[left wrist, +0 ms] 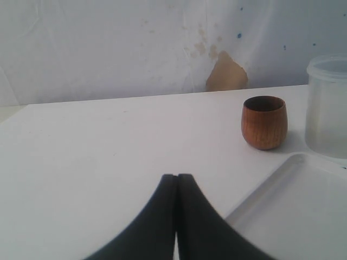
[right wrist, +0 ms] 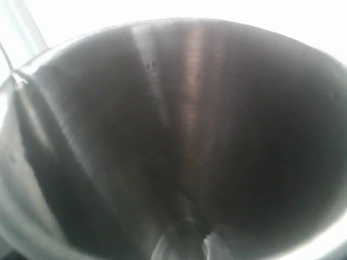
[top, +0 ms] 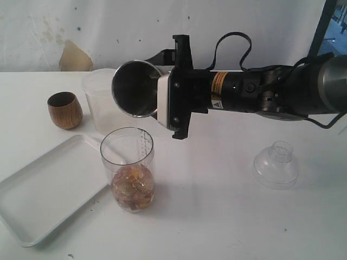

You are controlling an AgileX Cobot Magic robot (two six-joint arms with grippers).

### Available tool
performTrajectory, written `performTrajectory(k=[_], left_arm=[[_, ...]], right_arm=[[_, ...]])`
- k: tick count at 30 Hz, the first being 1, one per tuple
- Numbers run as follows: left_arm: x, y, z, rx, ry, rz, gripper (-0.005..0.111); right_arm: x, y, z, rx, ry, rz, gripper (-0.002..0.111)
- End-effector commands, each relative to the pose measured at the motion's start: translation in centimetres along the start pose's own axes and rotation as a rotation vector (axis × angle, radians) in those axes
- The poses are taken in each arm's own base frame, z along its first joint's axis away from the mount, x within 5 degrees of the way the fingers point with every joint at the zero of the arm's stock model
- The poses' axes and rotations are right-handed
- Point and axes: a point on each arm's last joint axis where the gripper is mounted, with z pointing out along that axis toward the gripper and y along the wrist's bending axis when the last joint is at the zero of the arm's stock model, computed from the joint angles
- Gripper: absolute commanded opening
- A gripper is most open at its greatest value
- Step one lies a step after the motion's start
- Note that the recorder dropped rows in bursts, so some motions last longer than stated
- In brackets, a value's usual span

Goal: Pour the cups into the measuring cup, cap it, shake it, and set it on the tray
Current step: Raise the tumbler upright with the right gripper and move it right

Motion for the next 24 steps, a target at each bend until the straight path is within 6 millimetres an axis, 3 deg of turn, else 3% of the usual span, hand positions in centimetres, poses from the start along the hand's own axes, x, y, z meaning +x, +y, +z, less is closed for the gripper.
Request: performTrajectory(k=[1, 7, 14, 19, 22, 24], left_arm=[[0.1, 0.0, 0.0, 0.005, -0.007, 0.005, 0.0], [0.1, 0.0, 0.0, 0.005, -0.007, 0.005, 0.0], [0.1, 0.0, 0.0, 0.005, -0.007, 0.005, 0.0], [0.1, 0.0, 0.0, 0.005, -0.007, 0.005, 0.0], [0.1, 0.0, 0.0, 0.005, -0.007, 0.005, 0.0], [0.1, 0.0, 0.0, 0.005, -0.007, 0.005, 0.0]], right_arm=[[-0.1, -0.9, -0.2, 0.03, 0.017, 0.304, 0.0], [1.3, -1.4, -0.7, 0.09, 0.061, 0.566, 0.0], [5.3, -2.1, -2.0, 0.256, -0.025, 0.868, 0.0], [8.8, -0.8, -2.0, 0.344, 0.032, 1.002, 0.0], [10.6, 0.6, -1.7, 0.371, 0.058, 1.071, 0.0], [12.5, 2.6, -0.9, 0.368, 0.095, 1.123, 0.0]])
